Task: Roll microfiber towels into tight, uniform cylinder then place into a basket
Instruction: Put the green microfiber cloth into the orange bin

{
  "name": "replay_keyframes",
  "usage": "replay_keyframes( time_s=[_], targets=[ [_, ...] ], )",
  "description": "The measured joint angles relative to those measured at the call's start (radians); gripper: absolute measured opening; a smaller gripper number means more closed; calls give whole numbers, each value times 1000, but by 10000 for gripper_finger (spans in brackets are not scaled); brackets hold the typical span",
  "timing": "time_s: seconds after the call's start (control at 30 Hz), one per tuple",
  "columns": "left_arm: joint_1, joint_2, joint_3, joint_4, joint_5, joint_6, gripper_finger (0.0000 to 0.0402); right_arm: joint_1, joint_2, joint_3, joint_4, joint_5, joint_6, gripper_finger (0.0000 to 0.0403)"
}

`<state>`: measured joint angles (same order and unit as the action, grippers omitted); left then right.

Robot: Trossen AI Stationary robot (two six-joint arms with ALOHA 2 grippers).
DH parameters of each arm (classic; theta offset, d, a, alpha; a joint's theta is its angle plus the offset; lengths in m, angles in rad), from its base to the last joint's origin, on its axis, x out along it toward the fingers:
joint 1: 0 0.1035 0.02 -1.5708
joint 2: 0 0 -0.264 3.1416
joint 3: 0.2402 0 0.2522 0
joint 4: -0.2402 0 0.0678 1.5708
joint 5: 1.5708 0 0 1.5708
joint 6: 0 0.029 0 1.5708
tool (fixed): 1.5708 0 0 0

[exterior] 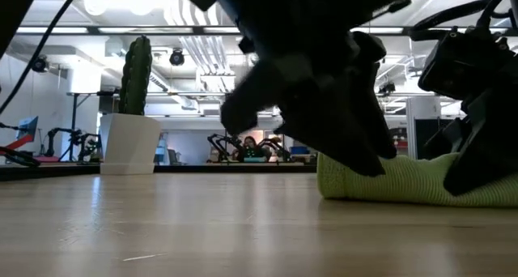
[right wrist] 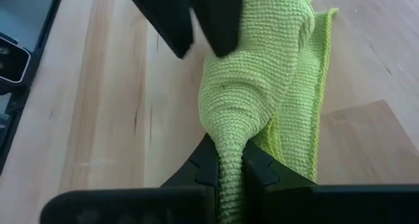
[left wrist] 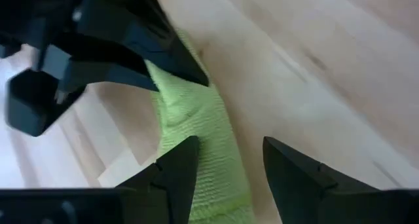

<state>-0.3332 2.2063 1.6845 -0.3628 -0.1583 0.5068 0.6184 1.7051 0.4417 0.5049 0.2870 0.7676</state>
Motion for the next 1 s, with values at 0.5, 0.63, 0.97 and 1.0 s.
replay_keyframes(
  time_s=[0.5,0.63,0.97,1.0],
  targets=[
    [-32,58,-107,280,-140,56,181,-56,3,-37,154,-42,48,26],
    [-39,87,-109,301,-213,49,209,-77,1,-57,218,-41,82,27],
    [-34,94,-119,384,-311,45,228,-83,0,-71,292,-21,155,28],
    [-33,94,-119,386,-312,43,228,-83,0,-72,298,-22,161,28]
  ],
)
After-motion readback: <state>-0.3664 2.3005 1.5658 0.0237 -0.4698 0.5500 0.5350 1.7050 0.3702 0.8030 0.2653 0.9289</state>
